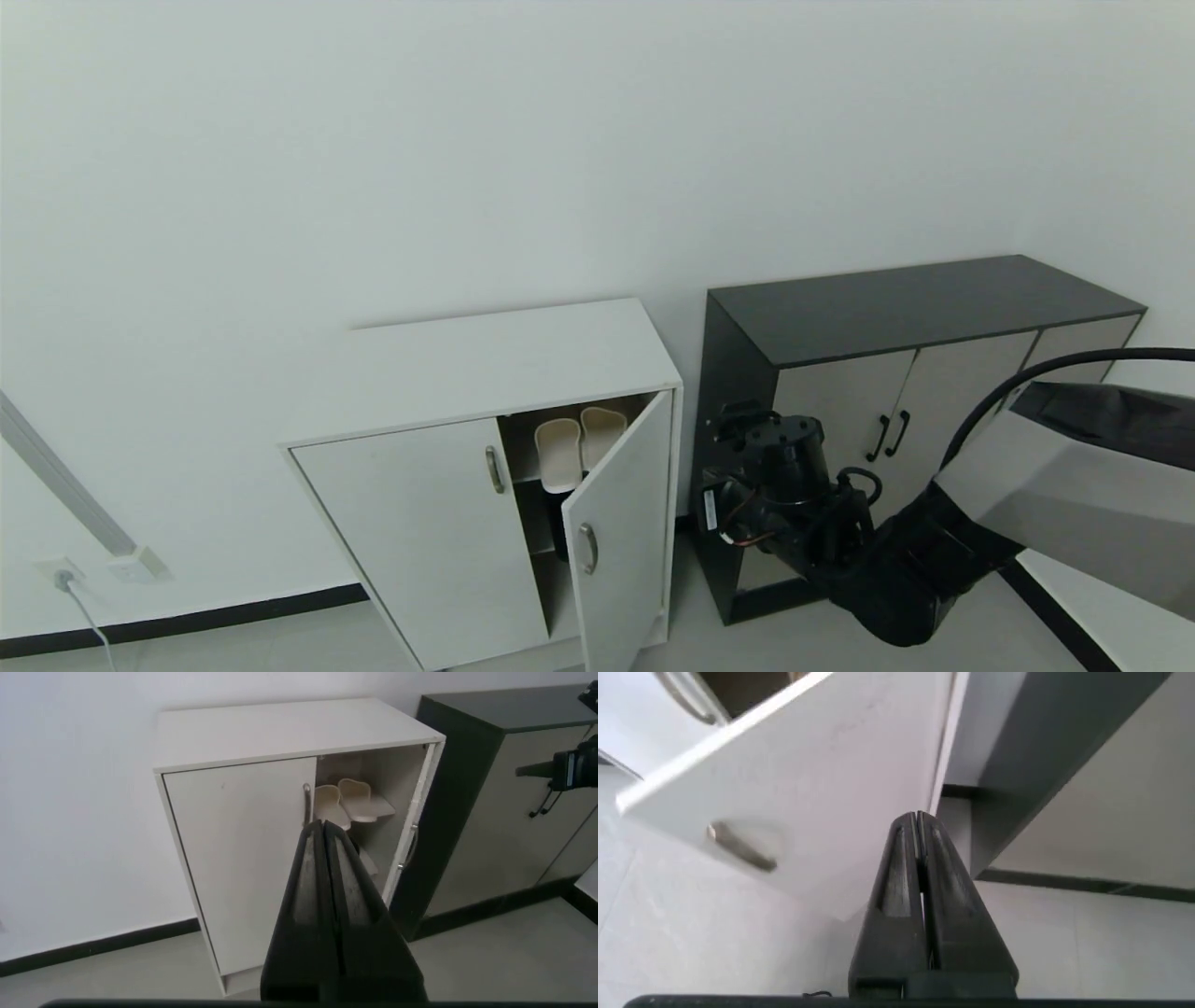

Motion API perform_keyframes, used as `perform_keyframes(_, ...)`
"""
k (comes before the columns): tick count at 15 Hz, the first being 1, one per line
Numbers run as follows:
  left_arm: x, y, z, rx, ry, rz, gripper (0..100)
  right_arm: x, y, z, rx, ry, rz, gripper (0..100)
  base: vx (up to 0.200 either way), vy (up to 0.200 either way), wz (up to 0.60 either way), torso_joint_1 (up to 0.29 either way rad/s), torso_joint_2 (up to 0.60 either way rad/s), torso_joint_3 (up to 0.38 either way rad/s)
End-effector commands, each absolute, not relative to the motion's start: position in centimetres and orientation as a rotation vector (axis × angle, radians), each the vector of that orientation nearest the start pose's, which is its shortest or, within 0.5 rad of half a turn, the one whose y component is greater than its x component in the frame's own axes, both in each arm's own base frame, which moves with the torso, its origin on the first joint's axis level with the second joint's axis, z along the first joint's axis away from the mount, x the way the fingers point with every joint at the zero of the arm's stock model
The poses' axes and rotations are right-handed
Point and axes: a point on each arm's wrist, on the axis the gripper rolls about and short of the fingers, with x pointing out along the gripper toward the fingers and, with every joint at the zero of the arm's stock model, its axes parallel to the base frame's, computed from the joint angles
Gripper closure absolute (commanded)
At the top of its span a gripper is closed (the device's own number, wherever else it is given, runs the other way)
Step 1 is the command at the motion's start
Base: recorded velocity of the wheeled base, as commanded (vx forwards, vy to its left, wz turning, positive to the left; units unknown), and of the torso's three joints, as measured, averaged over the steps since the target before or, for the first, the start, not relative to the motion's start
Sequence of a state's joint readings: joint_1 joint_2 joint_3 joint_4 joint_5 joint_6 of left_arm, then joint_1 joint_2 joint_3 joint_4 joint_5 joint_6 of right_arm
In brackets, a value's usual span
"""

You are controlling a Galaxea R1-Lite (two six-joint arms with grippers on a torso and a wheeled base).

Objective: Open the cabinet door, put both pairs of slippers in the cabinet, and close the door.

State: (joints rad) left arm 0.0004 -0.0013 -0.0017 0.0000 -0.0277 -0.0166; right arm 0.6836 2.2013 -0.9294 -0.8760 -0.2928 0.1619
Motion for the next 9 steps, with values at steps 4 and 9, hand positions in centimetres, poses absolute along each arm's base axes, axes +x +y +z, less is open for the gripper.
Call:
perform_keyframes(4, -2.3, -0.1, 7.6, -0.015, -0.001, -0.026, 100, 30.3, 24.2, 5.3, -0.022, 0.401, 0.409, 100, 0.000, 0.000, 0.30, -0.002, 0.00, 0.002)
perform_keyframes(9, -2.3, -0.1, 7.6, -0.017, -0.001, -0.026, 100, 29.7, 23.9, 4.2, -0.019, 0.391, 0.433, 100, 0.000, 0.000, 0.00, 0.000, 0.00, 0.000)
